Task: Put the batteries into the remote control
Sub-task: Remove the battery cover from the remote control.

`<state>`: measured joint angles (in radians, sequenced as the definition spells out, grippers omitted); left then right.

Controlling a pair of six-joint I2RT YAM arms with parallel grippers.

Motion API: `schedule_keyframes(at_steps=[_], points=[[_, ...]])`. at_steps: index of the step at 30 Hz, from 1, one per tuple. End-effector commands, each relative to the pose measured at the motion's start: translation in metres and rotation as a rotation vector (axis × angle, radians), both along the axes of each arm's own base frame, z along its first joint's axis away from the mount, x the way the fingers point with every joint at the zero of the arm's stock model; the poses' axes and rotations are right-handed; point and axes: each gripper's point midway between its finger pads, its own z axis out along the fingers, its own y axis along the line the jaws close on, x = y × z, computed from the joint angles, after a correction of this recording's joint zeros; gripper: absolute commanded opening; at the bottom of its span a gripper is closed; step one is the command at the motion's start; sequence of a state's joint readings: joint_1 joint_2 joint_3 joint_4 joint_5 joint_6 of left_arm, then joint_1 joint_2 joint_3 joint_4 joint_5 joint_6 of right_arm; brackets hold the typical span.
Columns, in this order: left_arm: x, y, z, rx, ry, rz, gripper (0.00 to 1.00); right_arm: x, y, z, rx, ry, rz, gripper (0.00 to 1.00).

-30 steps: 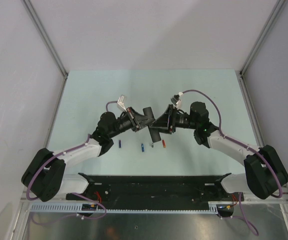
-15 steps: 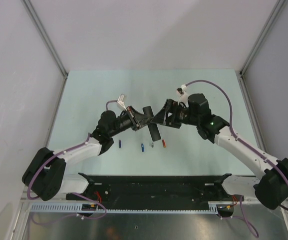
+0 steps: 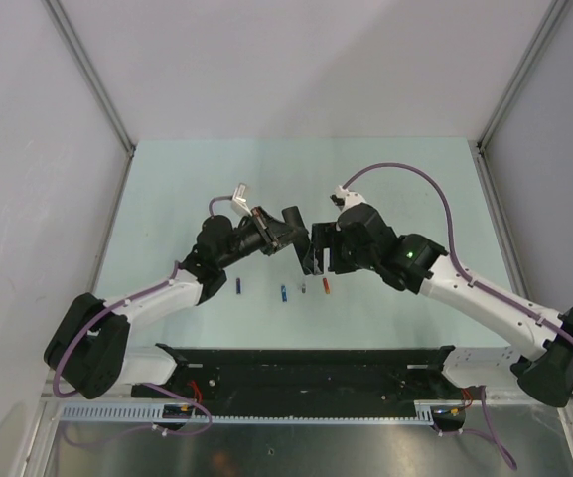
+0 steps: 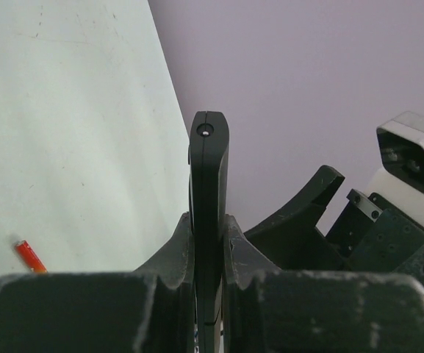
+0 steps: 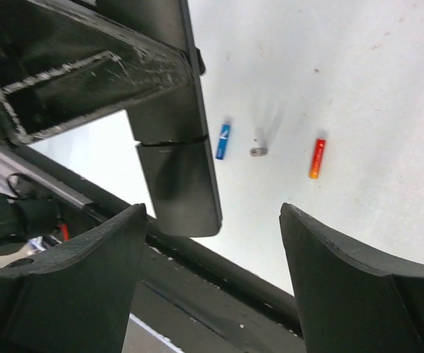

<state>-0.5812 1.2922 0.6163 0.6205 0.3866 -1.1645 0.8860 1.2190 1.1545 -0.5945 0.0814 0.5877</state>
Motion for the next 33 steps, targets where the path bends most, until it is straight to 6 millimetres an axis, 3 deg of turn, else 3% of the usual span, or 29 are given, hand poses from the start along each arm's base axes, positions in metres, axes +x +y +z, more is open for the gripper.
schedule_keyframes(at_steps=[1,17,26,33], points=[[0.008,0.002,0.021,-0.011,-0.063,0.025,0.0,0.005,-0.007,0.007,-0.068,-0.054,-0.028,0.77],[0.006,0.001,0.019,-0.002,-0.054,0.014,0.0,0.002,0.016,0.009,-0.056,-0.08,0.043,0.76],[0.005,0.001,0.019,-0.005,-0.05,0.01,0.0,0.002,0.024,0.001,-0.064,-0.065,0.069,0.59],[0.004,0.002,0.021,-0.005,-0.055,0.008,0.0,0.002,0.026,0.0,-0.064,-0.065,0.08,0.51]])
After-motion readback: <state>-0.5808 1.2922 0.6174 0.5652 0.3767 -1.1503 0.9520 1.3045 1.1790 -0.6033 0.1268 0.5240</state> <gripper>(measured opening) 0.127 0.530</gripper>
